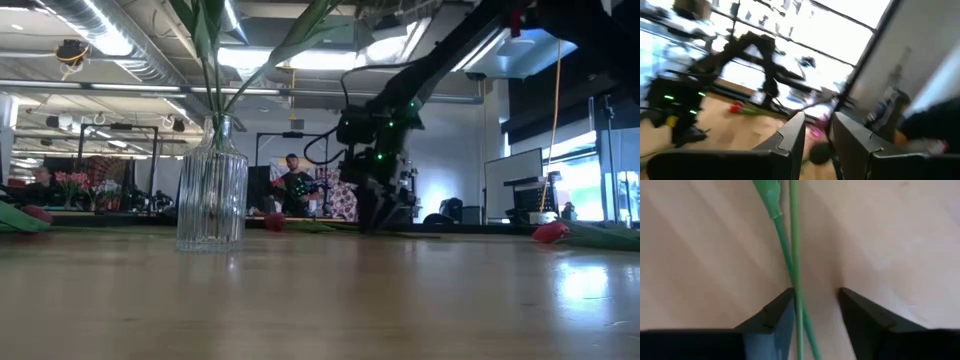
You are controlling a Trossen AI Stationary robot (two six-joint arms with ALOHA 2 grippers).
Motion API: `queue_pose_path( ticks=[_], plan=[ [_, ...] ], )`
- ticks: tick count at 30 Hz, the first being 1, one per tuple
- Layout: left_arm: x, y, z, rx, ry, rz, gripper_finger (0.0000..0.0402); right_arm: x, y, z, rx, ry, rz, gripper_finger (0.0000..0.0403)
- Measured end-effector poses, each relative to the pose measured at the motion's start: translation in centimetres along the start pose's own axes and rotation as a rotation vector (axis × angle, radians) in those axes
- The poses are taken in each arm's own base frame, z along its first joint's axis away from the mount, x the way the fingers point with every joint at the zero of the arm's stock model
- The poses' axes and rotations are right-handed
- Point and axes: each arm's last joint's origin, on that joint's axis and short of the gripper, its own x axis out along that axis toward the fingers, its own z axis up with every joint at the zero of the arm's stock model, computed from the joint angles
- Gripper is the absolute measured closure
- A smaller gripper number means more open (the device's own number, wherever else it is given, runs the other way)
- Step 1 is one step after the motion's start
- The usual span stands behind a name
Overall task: Sort flowers into vase by color
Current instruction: Put the red flower into the violet transparent vase
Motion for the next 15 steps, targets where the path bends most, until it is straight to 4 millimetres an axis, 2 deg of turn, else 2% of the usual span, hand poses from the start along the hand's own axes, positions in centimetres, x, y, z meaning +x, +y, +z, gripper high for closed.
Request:
queue_pose_path(
  ticks=[4,8,12,15],
  plan=[
    [0.4,0.0,0.5,-0.041,-0.087,0.099,0.0305,-0.1,-0.1,-0.1,-0.025,-0.001,-0.049,0.0309],
    [1.0,-0.1,1.1,-0.126,-0.2,0.222,0.0305,-0.2,-0.1,-0.3,-0.04,0.028,-0.045,0.0385],
    [1.0,0.3,1.2,-0.172,-0.27,0.359,0.0305,-1.3,0.2,-1.5,0.013,0.136,-0.013,0.0383],
    [0.9,0.4,1.2,-0.184,-0.291,0.39,0.0305,-3.9,0.9,-2.4,0.043,0.19,-0.009,0.0389]
  ],
)
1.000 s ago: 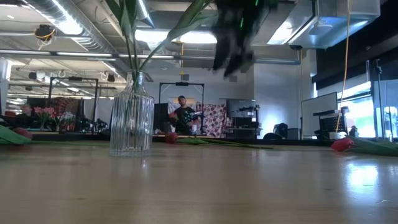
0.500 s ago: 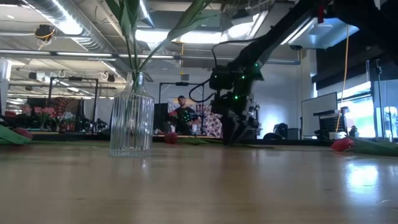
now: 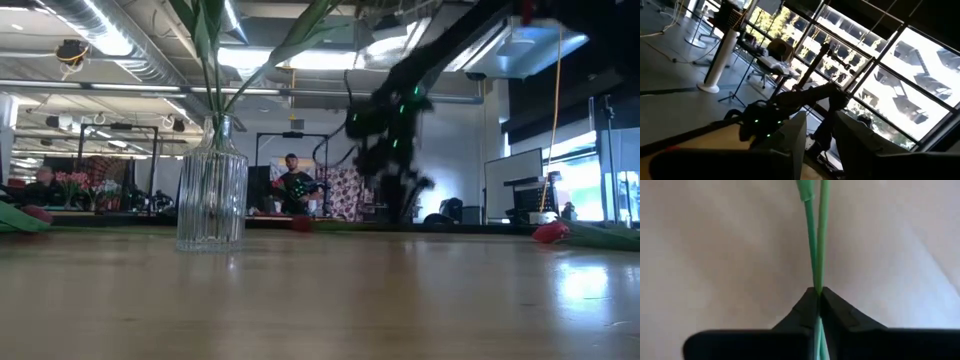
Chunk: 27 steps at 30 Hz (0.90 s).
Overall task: Sort flowers into vase by color
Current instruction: Put the red flower into the violet transparent vase
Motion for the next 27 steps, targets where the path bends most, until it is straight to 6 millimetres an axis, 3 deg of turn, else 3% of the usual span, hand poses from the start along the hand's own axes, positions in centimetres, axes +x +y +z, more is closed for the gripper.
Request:
queue_pose_path(
  ticks=[3,7,13,17,23,27],
  plan=[
    [0.0,0.1,-0.1,0.009,0.007,0.002,0.0305,-2.9,0.7,-2.1,0.063,0.077,-0.015,0.0397],
    [-0.1,0.3,-0.4,0.072,0.035,0.011,0.0305,-4.6,2.2,-5.4,0.157,0.185,-0.04,0.0385],
    [-0.1,0.3,-0.6,0.089,0.074,-0.02,0.0305,-3.2,6.1,-9.9,0.242,0.311,-0.028,0.038],
    [-0.1,0.3,-0.7,0.168,0.095,-0.054,0.0305,-2.4,8.4,-11.9,0.245,0.382,-0.012,0.0348],
    [-0.1,0.2,-0.5,0.23,0.072,-0.053,0.0305,-3.6,8.7,-10.1,0.226,0.243,0.024,0.0246],
    [-0.1,0.2,-0.3,0.279,0.043,-0.036,0.0305,-3.1,6.6,-6.9,0.278,0.039,0.025,0.0192]
  ],
)
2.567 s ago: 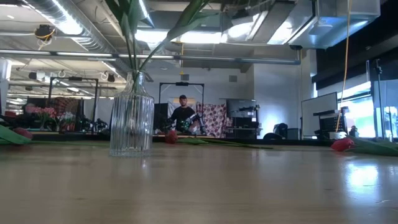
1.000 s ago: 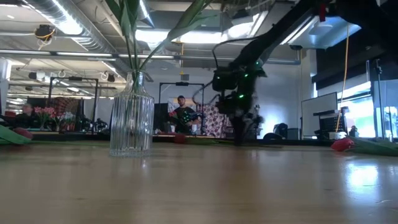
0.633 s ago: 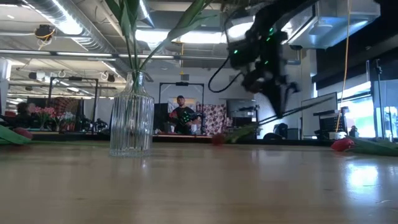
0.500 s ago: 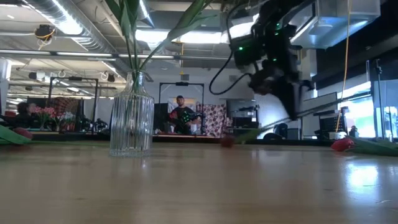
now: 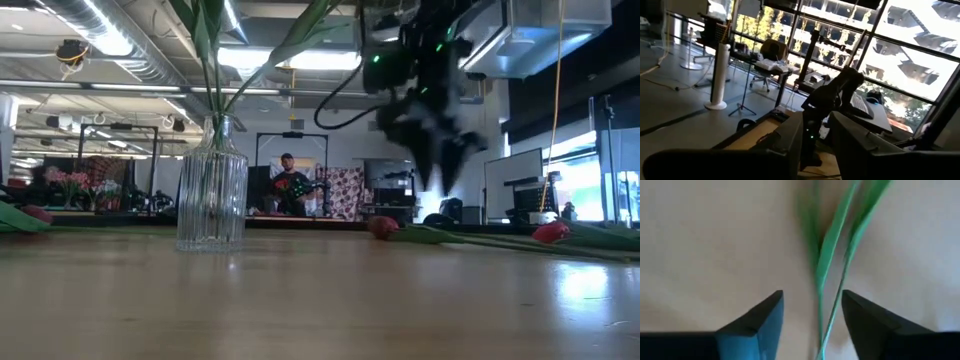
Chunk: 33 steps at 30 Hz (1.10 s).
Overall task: Sort flowers into vase by color
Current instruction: Put the red flower into the violet transparent vase
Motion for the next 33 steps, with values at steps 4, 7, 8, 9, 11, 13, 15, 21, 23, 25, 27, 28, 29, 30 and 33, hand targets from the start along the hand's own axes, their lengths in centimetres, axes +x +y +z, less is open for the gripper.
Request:
queue_pose_path(
  ticks=[4,7,8,9,11,13,15,21,23,25,27,28,29,30,33],
  plan=[
    [0.0,0.1,0.2,0.005,-0.028,0.058,0.0305,1.1,-2.1,3.8,0.032,-0.145,-0.02,0.0188],
    [0.0,0.1,0.3,-0.006,-0.038,0.062,0.0305,2.1,-3.1,5.4,0.022,-0.148,0.027,0.0203],
    [0.0,0.1,0.3,-0.013,-0.039,0.06,0.0305,2.6,-3.3,5.6,0.025,-0.126,0.037,0.0208],
    [0.0,0.1,0.3,-0.026,-0.038,0.058,0.0305,3.0,-3.5,5.7,0.026,-0.107,0.038,0.0214],
    [0.0,0.1,0.3,-0.06,-0.039,0.055,0.0305,3.9,-3.7,5.9,0.008,-0.092,0.003,0.0225],
    [0.0,0.0,0.3,-0.088,-0.035,0.041,0.0305,4.6,-3.8,6.1,-0.012,-0.109,-0.042,0.0237],
    [0.0,0.0,0.3,-0.11,-0.03,0.027,0.0305,5.1,-3.7,6.5,-0.016,-0.131,-0.044,0.025],
    [0.0,0.0,0.3,-0.13,-0.029,0.024,0.0305,5.8,-3.5,6.9,-0.051,-0.153,-0.041,0.0311],
    [0.0,0.0,0.3,-0.148,-0.029,0.024,0.0305,5.8,-3.6,6.9,-0.071,-0.157,-0.048,0.0344],
    [0.0,0.0,0.3,-0.157,-0.032,0.023,0.0305,5.4,-3.4,7.0,-0.094,-0.185,-0.033,0.0381],
    [0.0,0.0,0.4,-0.174,-0.042,0.019,0.0305,3.8,-3.0,7.4,-0.126,-0.25,-0.011,0.0391],
    [0.0,-0.1,0.5,-0.184,-0.05,0.016,0.0305,2.3,-2.8,7.5,-0.142,-0.289,0.002,0.0387],
    [0.0,-0.1,0.6,-0.194,-0.057,0.013,0.0305,0.7,-2.4,7.7,-0.164,-0.338,0.023,0.0382],
    [0.0,-0.1,0.7,-0.202,-0.066,0.015,0.0305,-1.1,-2.1,7.8,-0.189,-0.389,0.045,0.0379],
    [0.0,0.0,0.8,-0.205,-0.077,0.04,0.0305,-6.5,-1.7,7.0,-0.276,-0.513,0.1,0.0386]
  ],
)
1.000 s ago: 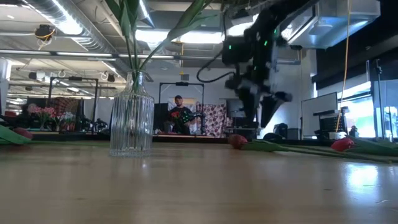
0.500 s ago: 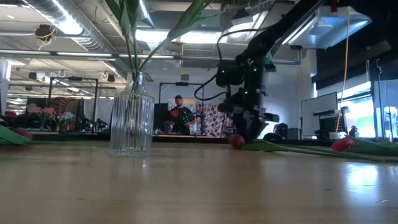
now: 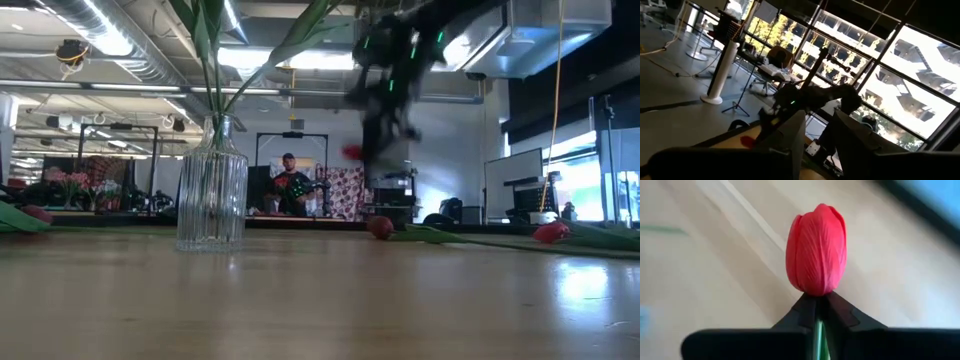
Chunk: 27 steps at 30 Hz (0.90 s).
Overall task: Sort flowers into vase by color
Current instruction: Put the red flower into the violet transparent vase
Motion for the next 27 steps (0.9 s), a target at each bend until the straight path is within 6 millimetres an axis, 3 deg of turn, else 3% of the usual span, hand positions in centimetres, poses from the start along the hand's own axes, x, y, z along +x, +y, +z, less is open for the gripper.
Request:
queue_pose_path(
  ticks=[5,12,15,20,27],
  plan=[
    [0.0,0.2,0.0,0.005,-0.024,0.06,0.0305,-10.0,0.9,1.2,-0.156,-0.257,0.188,0.0391],
    [0.0,0.2,0.0,0.004,-0.019,0.048,0.0305,-20.3,3.4,-2.2,-0.443,-0.445,0.587,0.0397],
    [0.0,0.1,0.1,-0.002,-0.023,0.046,0.0305,-22.8,5.4,-4.7,-0.555,-0.464,0.788,0.0393],
    [0.0,0.1,0.1,-0.002,-0.023,0.045,0.0305,-24.8,8.0,-9.5,-0.641,-0.387,1.005,0.0397],
    [0.0,0.1,0.0,0.027,-0.018,0.046,0.0305,-27.1,11.8,-15.3,-0.615,-0.289,1.287,0.0393]
  ],
)
